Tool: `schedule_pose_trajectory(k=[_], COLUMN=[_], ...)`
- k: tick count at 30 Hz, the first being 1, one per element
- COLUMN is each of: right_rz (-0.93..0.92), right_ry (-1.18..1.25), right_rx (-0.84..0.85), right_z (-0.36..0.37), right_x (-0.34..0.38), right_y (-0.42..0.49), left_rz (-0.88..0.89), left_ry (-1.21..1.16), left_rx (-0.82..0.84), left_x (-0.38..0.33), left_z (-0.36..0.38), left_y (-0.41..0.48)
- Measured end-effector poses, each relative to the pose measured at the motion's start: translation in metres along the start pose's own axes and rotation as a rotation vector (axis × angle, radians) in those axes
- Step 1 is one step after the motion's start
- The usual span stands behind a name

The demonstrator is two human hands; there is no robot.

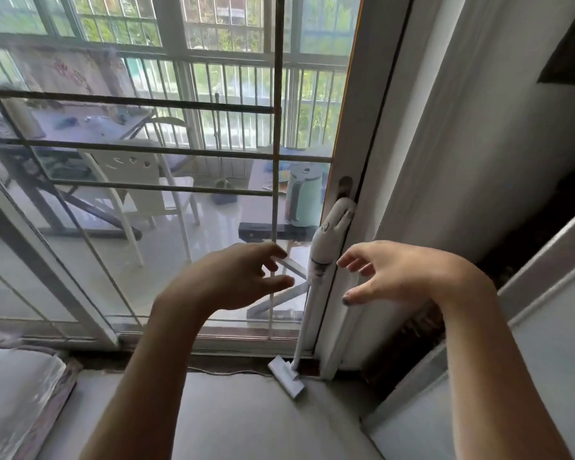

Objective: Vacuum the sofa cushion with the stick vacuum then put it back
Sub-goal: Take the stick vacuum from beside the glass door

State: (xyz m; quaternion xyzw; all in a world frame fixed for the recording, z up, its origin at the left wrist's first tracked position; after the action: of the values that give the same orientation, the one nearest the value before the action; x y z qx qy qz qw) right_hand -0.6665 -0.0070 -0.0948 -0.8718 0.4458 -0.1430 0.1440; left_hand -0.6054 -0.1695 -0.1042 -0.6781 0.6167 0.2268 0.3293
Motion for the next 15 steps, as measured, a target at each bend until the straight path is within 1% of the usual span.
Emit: schedule_pose_trajectory(k=[7,10,15], right_rz=[-0.033,-0.078,-0.193], right_ry=[-0.032,-0.060,-0.101], right_rx=[0.036,0.035,0.017], right_z=[-0.019,-0.030,-0.051], right_x=[-0.033,-0.043,-0.057], right_y=[0.078,0.110,0.175], left_rz=[-0.004,-0.008,-0.061], left_ry=[0.004,-0.001,-0.052], left_rx=[-0.069,-0.141,-0.335], left_x=[0.012,0.014,0.027], left_z=[-0.006,-0.007,-0.011], left_y=[0.070,0.095,0.141])
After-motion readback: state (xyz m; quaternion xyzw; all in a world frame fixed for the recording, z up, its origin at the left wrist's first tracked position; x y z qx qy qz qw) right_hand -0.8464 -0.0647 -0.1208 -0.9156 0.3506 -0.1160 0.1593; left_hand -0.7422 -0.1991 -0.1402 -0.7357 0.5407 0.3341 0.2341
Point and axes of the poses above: each hand's wrist, its own y-axis towards the middle knuckle, its own z-axis out of the palm, x = y × z, the point moved 10 cm from there along y, towards the middle knuckle, and after that the axes turned 15 degrees about -y, right-handed, at the moved point
